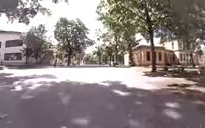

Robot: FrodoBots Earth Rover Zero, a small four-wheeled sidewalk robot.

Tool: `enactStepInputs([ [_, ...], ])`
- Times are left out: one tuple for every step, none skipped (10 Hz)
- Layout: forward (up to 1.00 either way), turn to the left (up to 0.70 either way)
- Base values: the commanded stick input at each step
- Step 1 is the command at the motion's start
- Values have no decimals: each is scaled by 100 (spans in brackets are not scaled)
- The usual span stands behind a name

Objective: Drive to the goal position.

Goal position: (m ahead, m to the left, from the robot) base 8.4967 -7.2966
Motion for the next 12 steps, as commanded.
enactStepInputs([
  [85,1],
  [85,1],
  [85,1],
  [85,1],
  [85,1],
  [85,1],
  [85,1],
  [85,1],
  [85,1],
  [85,1],
  [85,1],
  [85,1],
])
